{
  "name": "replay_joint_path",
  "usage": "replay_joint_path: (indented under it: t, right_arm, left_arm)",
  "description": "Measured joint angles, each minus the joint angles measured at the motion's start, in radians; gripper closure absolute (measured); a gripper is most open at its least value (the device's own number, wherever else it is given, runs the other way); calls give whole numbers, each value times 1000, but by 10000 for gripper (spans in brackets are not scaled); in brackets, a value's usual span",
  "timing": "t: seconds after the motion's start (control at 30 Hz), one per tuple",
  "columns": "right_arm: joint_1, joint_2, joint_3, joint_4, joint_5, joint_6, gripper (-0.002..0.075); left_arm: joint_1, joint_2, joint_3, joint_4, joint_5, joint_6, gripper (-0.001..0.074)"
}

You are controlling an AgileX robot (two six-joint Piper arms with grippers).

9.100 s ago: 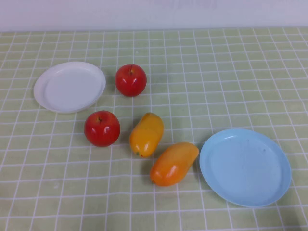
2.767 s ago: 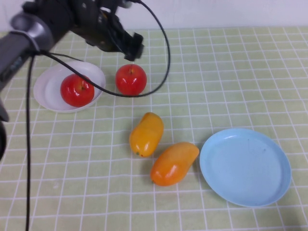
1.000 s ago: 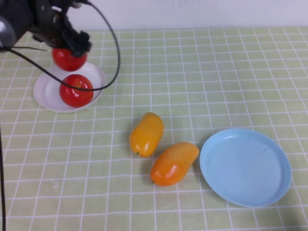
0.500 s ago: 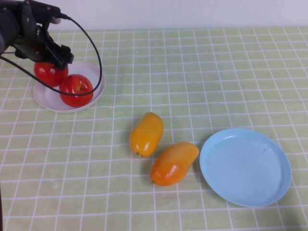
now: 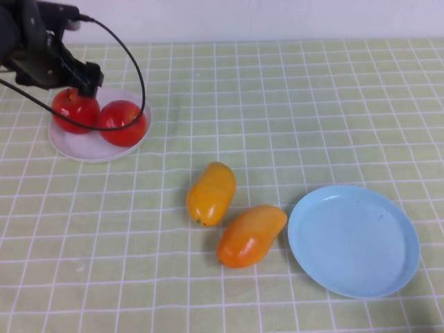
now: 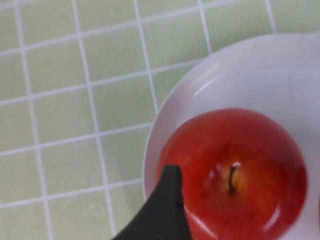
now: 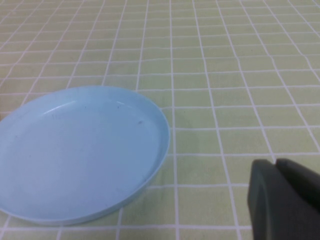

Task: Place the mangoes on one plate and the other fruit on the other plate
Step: Put one type of fruit in the left plate, then put another type of fruit in the right plate

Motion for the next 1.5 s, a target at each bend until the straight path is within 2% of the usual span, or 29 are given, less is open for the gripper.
replay_joint_path:
  t: [0.2, 0.27, 0.33, 0.37, 0.43, 0.5, 0.53, 0.6, 0.7, 0.97, 1.1, 1.27, 1.5]
  right_arm:
    - [0, 0, 0, 0, 0, 0, 742]
    - [0, 0, 0, 0, 0, 0, 742]
    - [0, 0, 0, 0, 0, 0, 742]
    - [0, 0, 0, 0, 0, 0, 742]
    - [0, 0, 0, 0, 0, 0, 742]
    - [0, 0, 0, 0, 0, 0, 742]
    - [0, 0, 0, 0, 0, 0, 742]
    - [0, 0, 0, 0, 0, 0, 742]
    - [0, 0, 0, 0, 0, 0, 742]
    - [0, 0, 0, 0, 0, 0, 742]
    - [0, 0, 0, 0, 0, 0, 742]
    - [0, 0, 0, 0, 0, 0, 742]
    - [0, 0, 0, 0, 0, 0, 742]
  left_arm:
    - [-14, -124, 2, 29, 100, -10, 68]
    - [-35, -183, 17, 38, 131, -18, 94]
    - [-59, -264, 57, 42, 148, -39, 171]
    - [-72, -310, 87, 42, 156, -48, 237]
    - [-95, -398, 156, 40, 154, -59, 386]
    - [-106, -501, 252, 40, 139, -61, 570]
    - [-108, -543, 295, 40, 126, -61, 627]
    - [-108, -647, 408, 49, 96, -71, 688]
    - [-108, -790, 589, 75, 52, -112, 719]
    - [-108, -1223, 1048, 34, -108, -174, 731]
    - [-108, -1481, 1260, 19, -100, -173, 731]
    - [-108, -1766, 1417, 51, -48, -192, 731]
    - [-108, -2093, 1518, 51, -71, -217, 731]
